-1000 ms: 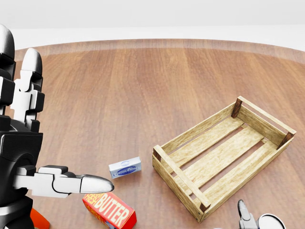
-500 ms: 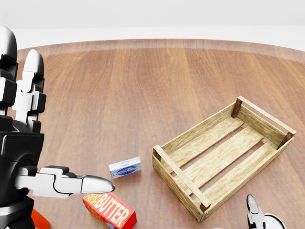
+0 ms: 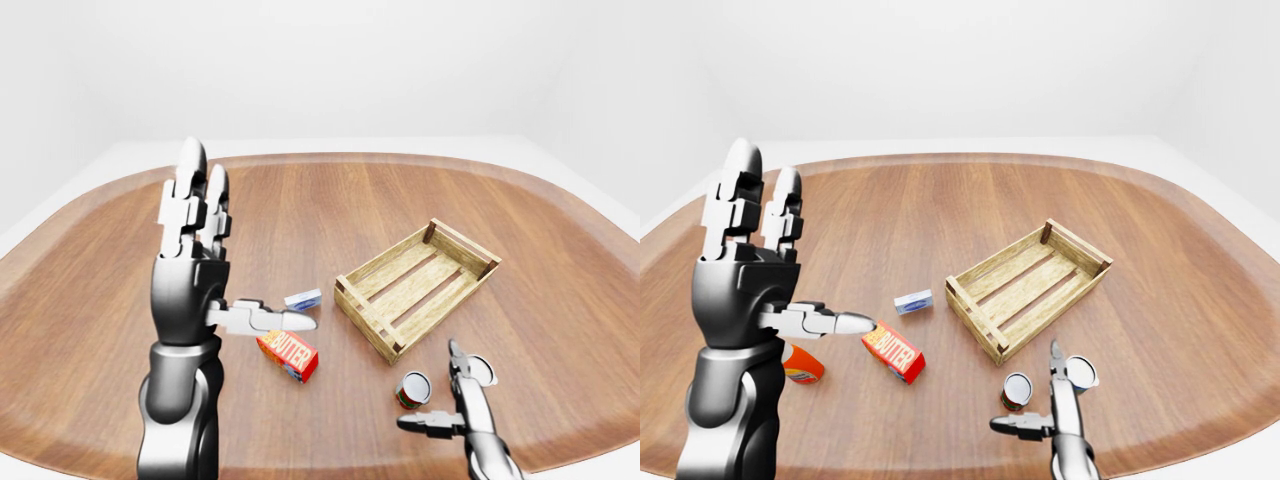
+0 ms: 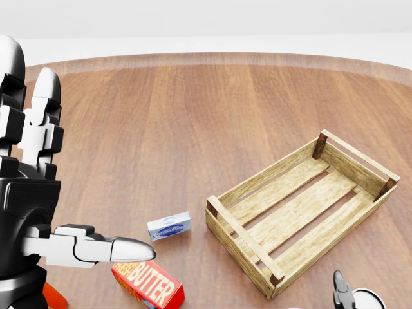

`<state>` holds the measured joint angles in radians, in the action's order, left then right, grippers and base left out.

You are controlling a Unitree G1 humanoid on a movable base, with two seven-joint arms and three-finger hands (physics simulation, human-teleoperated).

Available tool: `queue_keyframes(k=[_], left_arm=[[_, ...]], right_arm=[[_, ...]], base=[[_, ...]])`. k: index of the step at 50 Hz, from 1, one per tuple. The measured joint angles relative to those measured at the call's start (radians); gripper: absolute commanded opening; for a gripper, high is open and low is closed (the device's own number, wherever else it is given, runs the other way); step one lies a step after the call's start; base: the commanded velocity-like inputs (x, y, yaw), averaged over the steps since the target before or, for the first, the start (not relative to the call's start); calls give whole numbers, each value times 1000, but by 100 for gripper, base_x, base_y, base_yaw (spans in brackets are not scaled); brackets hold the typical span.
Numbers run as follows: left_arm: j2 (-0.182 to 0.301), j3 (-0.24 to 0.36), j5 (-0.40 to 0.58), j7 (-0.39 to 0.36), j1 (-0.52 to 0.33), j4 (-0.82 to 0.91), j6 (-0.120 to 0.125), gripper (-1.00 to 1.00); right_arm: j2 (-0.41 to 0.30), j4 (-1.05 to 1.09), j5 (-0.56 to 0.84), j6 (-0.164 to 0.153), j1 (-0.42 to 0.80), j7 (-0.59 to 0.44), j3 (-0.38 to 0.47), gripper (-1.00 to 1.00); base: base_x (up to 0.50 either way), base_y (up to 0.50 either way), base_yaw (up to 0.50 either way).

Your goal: Pick up the tomato sauce, and put it in the wooden tray.

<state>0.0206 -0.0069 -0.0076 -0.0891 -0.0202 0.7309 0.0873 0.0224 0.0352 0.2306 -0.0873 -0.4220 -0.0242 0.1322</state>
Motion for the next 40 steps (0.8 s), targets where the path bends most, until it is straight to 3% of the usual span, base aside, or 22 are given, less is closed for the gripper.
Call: queue_keyframes(k=[40], left_arm=[[0, 2, -3, -1, -1, 0, 0, 100]], right_arm=[[-20, -42, 10, 0, 42, 46, -53, 100]], base=[[0, 0, 0]])
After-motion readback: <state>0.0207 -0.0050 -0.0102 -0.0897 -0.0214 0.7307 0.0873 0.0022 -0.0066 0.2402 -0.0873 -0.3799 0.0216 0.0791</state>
